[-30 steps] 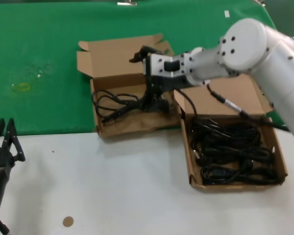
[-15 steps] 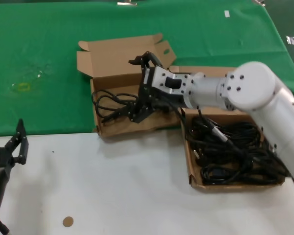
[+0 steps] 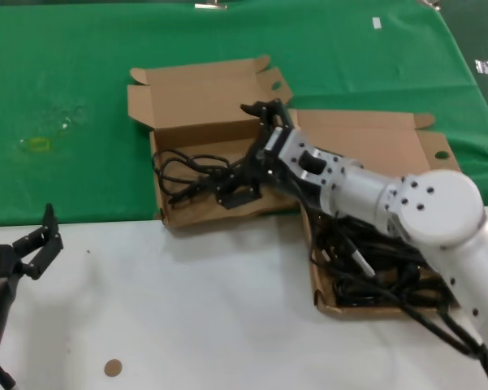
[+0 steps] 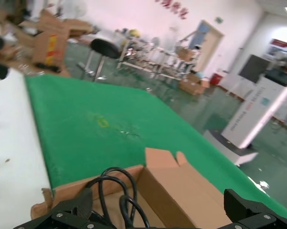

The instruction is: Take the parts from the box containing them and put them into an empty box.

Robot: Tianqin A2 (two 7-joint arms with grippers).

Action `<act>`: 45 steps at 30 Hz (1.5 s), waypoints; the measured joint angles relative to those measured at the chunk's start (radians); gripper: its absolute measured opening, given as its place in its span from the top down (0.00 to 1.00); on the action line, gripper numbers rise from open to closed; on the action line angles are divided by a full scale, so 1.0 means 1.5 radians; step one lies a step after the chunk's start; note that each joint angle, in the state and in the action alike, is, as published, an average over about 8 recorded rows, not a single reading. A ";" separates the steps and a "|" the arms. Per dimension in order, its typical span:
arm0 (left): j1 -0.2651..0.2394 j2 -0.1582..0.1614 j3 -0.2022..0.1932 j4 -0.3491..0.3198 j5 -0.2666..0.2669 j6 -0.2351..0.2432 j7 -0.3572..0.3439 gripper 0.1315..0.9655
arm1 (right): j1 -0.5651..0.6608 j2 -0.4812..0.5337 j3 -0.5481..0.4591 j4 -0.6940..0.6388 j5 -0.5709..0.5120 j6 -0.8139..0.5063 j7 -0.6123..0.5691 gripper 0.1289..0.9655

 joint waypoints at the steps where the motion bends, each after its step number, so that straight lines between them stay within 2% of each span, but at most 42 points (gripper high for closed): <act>1: 0.000 0.000 0.000 0.000 0.000 0.000 0.000 0.40 | -0.011 0.001 0.006 0.008 0.006 0.008 0.001 0.00; 7: 0.000 0.000 0.000 0.000 0.000 0.000 0.000 0.22 | -0.075 0.005 0.039 0.053 0.039 0.057 0.007 0.00; 16: 0.000 0.000 0.000 0.000 0.000 0.000 0.000 0.07 | -0.172 0.012 0.088 0.121 0.090 0.129 0.016 0.00; 20: 0.000 0.000 0.000 0.000 0.000 0.000 0.000 0.07 | -0.215 0.015 0.110 0.151 0.112 0.161 0.020 0.00; 28: 0.000 0.000 0.000 0.000 0.000 0.000 0.000 0.00 | -0.301 0.021 0.154 0.212 0.157 0.226 0.028 0.00; 37: 0.000 0.000 0.000 0.000 0.000 0.000 0.000 0.00 | -0.397 0.027 0.203 0.280 0.207 0.298 0.037 0.00; 45: 0.000 0.000 0.000 0.000 0.000 0.000 0.000 0.00 | -0.433 0.029 0.221 0.305 0.226 0.325 0.040 0.00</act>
